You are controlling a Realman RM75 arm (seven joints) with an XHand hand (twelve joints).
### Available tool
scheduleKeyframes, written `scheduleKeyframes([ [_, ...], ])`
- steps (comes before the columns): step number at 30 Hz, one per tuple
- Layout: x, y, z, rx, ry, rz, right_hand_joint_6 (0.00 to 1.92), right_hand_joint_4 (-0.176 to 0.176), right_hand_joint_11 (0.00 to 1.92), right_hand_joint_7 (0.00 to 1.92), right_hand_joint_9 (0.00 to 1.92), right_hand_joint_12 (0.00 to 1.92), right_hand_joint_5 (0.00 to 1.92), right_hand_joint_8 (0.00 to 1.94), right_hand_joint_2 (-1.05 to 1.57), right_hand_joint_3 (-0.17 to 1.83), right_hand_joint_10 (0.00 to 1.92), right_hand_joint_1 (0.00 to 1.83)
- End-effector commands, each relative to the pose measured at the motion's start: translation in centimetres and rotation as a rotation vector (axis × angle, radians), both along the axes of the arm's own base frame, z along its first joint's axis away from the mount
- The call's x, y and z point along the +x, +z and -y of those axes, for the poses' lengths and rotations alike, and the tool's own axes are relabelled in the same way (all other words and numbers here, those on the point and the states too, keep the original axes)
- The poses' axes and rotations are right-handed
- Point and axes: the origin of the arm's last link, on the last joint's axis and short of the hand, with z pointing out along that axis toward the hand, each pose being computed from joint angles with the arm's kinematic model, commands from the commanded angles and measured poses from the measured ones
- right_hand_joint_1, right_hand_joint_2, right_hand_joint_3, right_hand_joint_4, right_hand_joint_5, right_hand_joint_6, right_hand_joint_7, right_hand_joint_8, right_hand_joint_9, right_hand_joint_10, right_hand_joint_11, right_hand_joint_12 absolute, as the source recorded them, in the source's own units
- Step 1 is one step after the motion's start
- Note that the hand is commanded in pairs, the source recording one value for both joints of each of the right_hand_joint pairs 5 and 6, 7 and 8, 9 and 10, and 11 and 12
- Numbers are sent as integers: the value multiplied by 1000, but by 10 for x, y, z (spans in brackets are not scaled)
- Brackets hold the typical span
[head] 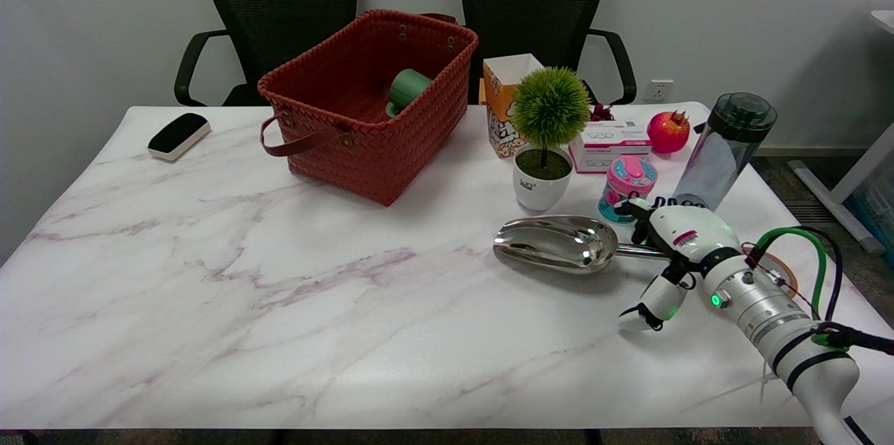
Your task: Pick up the stainless steel scoop.
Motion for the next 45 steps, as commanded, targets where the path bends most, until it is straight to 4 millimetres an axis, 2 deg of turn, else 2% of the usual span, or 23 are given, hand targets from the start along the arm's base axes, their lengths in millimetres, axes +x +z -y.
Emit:
scheduleKeyframes([
  [1,-4,0,-2,-6,-20,9,397,0,1159,785,826,1159,397,785,-234,730,826,1127],
  [33,-10,-2,1,-4,-52,26,737,0,1367,1060,1048,1367,737,1060,-246,779,1048,1137],
  [45,-11,-5,2,-4,-60,32,911,0,1493,1242,1293,1493,911,1242,-228,761,1293,1108],
])
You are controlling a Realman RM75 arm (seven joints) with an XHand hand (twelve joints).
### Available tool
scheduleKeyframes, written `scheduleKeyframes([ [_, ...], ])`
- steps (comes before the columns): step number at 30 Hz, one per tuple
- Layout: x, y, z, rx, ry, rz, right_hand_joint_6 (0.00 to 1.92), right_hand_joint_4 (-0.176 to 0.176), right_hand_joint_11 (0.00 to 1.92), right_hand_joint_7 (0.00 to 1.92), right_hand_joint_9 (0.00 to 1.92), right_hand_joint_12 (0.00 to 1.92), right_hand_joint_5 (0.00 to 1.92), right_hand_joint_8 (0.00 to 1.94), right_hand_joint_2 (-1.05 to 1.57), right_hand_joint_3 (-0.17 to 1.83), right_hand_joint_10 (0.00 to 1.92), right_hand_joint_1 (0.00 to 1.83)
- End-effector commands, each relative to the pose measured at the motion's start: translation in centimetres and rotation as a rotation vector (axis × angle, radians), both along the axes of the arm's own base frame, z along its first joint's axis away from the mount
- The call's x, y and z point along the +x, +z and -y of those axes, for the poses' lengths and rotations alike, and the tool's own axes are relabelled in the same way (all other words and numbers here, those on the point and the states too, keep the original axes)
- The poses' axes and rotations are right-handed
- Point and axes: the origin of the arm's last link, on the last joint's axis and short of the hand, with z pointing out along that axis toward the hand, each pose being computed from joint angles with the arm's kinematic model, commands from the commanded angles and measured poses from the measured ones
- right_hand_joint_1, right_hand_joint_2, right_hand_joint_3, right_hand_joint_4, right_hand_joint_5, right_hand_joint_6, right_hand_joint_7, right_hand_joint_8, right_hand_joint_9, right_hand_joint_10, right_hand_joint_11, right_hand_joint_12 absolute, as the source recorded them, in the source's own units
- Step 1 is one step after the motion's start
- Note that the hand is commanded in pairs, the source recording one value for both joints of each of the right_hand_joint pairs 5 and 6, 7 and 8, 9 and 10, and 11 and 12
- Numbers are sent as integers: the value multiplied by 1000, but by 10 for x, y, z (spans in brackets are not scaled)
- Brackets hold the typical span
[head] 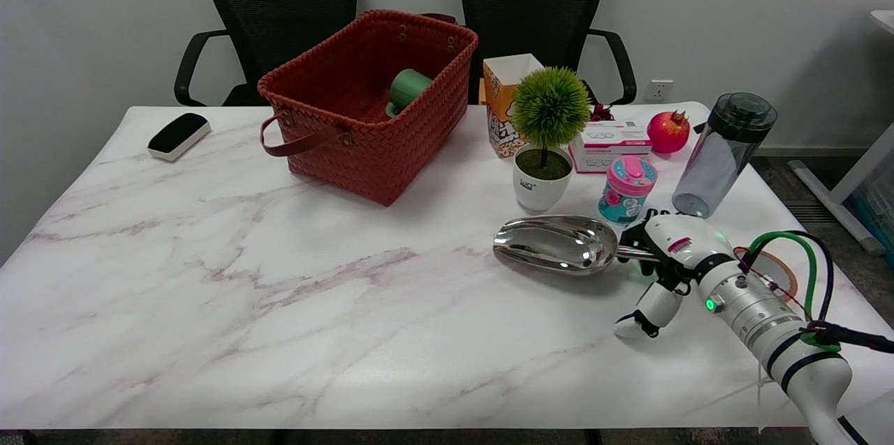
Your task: Pick up the stainless steel scoop.
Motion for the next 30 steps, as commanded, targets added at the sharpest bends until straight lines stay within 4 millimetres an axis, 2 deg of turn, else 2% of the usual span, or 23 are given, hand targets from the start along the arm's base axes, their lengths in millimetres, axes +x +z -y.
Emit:
scheduleKeyframes([
  [1,-2,-3,1,2,-12,8,923,0,1498,1265,1316,1498,923,1265,-223,758,1316,1107],
  [8,-1,-1,3,-10,-6,32,1024,0,1535,1500,1461,1535,1024,1500,-195,751,1461,1112],
  [10,0,-1,3,-13,-4,40,1110,0,1576,1666,1550,1576,1110,1666,-192,769,1550,1113],
  [14,3,1,6,-11,4,33,1214,0,1652,1761,1613,1652,1214,1761,-186,759,1613,1125],
  [19,5,2,10,-10,9,25,1250,0,1738,1823,1670,1738,1250,1823,-223,701,1670,1178],
  [26,7,5,13,-17,9,19,1312,0,1895,1839,1690,1895,1312,1839,-192,802,1690,1189],
  [30,7,7,14,-29,6,28,1318,0,1903,1845,1674,1903,1318,1845,-167,855,1674,1191],
])
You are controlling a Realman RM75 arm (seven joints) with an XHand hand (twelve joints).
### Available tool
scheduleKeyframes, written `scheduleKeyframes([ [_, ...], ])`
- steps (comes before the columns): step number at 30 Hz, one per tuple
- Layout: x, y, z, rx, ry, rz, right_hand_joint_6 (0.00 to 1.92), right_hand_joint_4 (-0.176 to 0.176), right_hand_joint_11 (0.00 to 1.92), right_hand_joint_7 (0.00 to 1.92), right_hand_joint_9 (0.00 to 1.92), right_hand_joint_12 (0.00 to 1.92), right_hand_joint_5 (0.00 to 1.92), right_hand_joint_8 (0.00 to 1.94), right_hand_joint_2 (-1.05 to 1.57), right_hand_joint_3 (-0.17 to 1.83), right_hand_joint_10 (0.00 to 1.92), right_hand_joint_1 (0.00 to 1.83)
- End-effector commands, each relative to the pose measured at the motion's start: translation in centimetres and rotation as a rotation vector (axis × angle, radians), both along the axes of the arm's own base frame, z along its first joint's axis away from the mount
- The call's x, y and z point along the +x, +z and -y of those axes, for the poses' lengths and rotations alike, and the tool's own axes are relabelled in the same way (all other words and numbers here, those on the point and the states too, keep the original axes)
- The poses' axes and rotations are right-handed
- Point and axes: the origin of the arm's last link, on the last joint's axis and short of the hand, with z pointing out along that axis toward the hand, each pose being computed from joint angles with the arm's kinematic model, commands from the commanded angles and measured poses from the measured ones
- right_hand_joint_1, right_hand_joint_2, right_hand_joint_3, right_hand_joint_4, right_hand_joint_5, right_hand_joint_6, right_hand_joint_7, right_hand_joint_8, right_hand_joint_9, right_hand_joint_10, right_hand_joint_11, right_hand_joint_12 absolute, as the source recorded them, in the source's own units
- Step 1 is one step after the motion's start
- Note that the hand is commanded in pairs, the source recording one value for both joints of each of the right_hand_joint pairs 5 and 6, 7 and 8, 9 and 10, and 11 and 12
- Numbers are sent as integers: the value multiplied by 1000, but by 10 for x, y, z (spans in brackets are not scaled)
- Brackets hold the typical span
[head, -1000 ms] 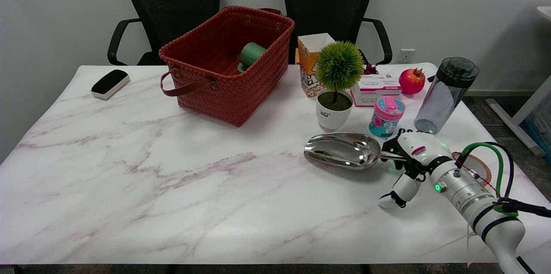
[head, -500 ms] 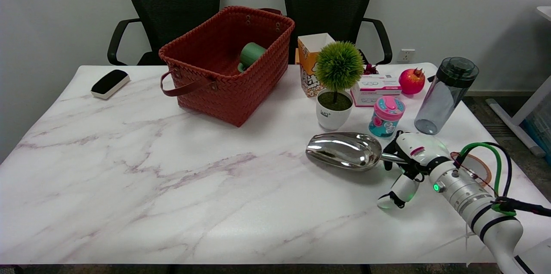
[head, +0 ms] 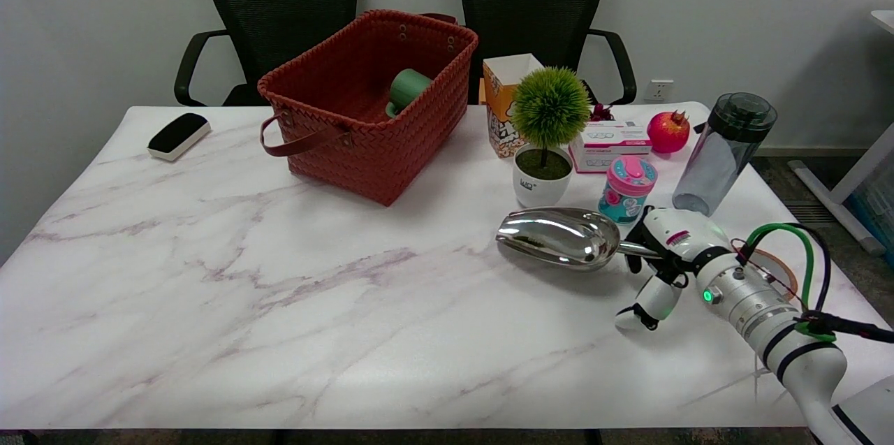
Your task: Pick up the stainless steel scoop.
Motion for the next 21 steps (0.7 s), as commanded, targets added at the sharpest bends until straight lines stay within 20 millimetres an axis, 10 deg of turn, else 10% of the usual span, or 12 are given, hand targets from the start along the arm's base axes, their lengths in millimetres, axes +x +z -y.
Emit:
scheduleKeyframes([
  [1,4,6,7,-21,2,6,1317,0,1904,1847,1676,1904,1317,1847,-163,854,1676,1196],
  [9,4,10,9,-50,7,56,1434,0,1920,1892,1707,1920,1434,1892,14,954,1707,1218],
  [14,6,13,13,-60,3,43,1816,0,1920,1920,1812,1920,1816,1920,432,541,1812,1239],
  [21,12,12,20,-34,2,-28,1899,0,1920,1920,1817,1920,1899,1920,412,523,1817,1258],
])
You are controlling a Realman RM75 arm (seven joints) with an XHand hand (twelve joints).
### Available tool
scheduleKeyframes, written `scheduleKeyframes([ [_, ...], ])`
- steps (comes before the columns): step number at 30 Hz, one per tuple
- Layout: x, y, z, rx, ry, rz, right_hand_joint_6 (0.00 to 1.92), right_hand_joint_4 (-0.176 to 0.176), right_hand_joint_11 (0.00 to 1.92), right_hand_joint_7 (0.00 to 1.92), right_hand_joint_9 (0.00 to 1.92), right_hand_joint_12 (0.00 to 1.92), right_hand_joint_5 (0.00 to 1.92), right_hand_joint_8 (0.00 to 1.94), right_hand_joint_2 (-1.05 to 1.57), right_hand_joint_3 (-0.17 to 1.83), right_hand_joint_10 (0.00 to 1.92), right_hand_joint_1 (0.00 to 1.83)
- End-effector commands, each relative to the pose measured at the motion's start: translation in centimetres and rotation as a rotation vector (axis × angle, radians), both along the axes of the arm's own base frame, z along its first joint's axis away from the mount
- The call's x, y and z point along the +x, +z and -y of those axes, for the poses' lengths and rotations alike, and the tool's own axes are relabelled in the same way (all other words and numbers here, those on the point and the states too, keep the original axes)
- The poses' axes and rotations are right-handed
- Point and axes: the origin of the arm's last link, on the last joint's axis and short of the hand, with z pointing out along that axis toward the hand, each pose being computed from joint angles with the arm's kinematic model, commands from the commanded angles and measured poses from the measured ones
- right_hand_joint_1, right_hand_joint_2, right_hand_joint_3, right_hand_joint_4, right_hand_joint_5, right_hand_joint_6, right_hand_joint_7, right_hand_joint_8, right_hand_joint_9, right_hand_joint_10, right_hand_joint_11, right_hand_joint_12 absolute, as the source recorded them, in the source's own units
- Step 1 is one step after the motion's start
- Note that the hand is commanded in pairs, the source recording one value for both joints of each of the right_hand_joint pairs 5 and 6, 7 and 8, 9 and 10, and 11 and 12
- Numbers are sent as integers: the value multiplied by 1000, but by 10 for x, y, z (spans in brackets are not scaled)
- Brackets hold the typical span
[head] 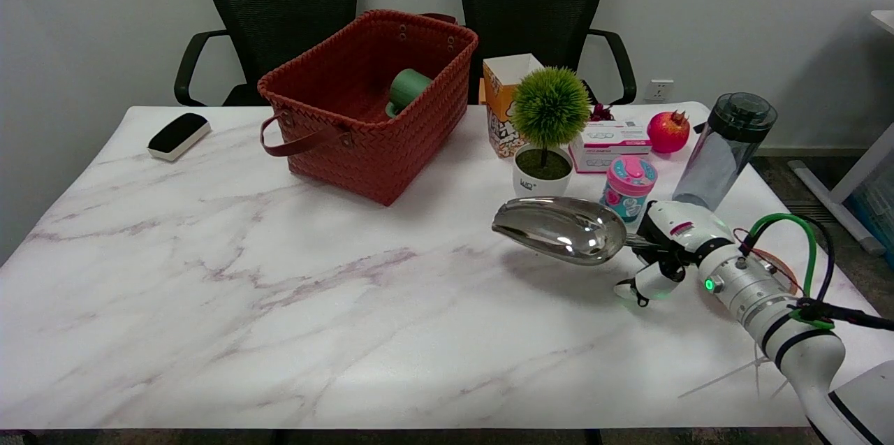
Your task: Pick up the stainless steel scoop.
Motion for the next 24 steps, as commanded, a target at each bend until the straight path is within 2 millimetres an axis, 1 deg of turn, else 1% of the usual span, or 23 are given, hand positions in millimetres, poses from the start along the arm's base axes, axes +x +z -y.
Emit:
scheduleKeyframes([
  [1,7,4,12,-1,-4,-62,1897,0,1920,1920,1801,1920,1897,1920,397,537,1801,1262],
  [3,7,5,12,-15,-3,-58,1895,0,1920,1920,1783,1920,1895,1920,411,553,1783,1260],
  [4,7,5,12,-19,-4,-62,1896,0,1920,1920,1779,1920,1896,1920,592,538,1779,1224],
  [6,7,3,13,-21,-3,-80,1899,0,1920,1920,1771,1920,1899,1920,782,547,1771,1164],
  [7,8,3,14,-21,0,-83,1900,0,1920,1920,1768,1920,1900,1920,814,550,1768,1155],
  [16,8,1,15,-38,11,-91,1913,0,1920,1920,1762,1920,1913,1920,985,551,1762,1117],
  [18,8,0,15,-33,12,-87,1915,0,1920,1920,1767,1920,1915,1920,1058,551,1767,1087],
  [24,6,-10,16,9,11,-75,1919,0,1919,1920,1771,1919,1919,1920,1109,567,1771,1065],
])
